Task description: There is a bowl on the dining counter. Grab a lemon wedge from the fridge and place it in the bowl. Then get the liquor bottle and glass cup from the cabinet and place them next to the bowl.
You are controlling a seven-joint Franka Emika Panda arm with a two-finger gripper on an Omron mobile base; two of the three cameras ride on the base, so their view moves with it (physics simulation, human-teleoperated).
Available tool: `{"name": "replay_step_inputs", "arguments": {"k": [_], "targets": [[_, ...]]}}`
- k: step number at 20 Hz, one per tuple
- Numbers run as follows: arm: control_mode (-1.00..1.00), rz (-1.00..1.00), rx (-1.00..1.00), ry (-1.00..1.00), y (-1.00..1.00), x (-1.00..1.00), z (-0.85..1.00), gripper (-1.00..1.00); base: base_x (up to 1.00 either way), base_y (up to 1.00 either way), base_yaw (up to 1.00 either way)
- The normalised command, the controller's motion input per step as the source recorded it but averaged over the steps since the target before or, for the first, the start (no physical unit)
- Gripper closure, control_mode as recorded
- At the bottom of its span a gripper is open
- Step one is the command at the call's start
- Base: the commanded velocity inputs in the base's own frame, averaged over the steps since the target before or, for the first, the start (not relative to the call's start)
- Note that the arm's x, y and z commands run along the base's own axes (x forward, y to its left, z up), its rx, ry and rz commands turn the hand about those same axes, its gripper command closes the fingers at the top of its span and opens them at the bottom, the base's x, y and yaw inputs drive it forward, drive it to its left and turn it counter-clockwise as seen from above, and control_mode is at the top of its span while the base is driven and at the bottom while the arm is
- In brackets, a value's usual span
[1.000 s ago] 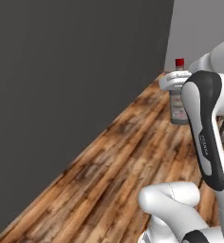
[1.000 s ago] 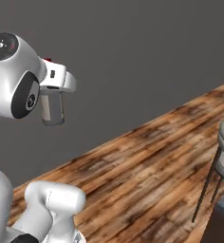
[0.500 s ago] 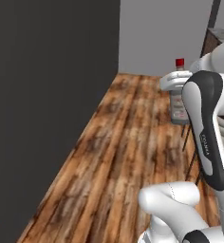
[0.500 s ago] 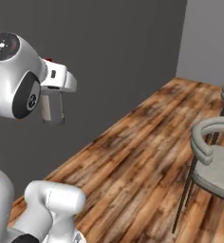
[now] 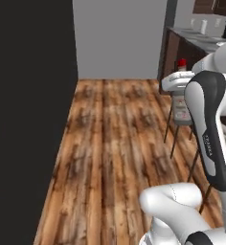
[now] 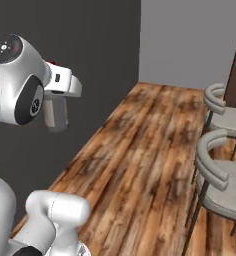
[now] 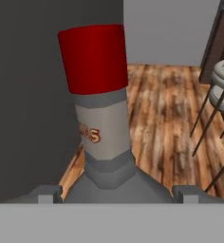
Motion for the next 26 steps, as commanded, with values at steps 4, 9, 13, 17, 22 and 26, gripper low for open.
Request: {"name": "replay_step_inputs", "arguments": {"k": [4,9,13,17,22,26], "targets": [[1.0,0.0,0.0,0.0,0.0,0.0,0.0,1.0,0.76,0.71,-0.42],[1.0,0.0,0.0,0.0,0.0,0.0,0.0,1.0,0.75,0.68,-0.42],[1.0,0.0,0.0,0.0,0.0,0.0,0.0,1.0,0.79,0.64,-0.42],[1.0,0.0,0.0,0.0,0.0,0.0,0.0,1.0,0.95,0.54,-0.41],[1.0,0.0,0.0,0.0,0.0,0.0,0.0,1.0,1.0,0.47,-0.4],[1.0,0.0,0.0,0.0,0.0,0.0,0.0,1.0,1.0,0.46,-0.4]]}}
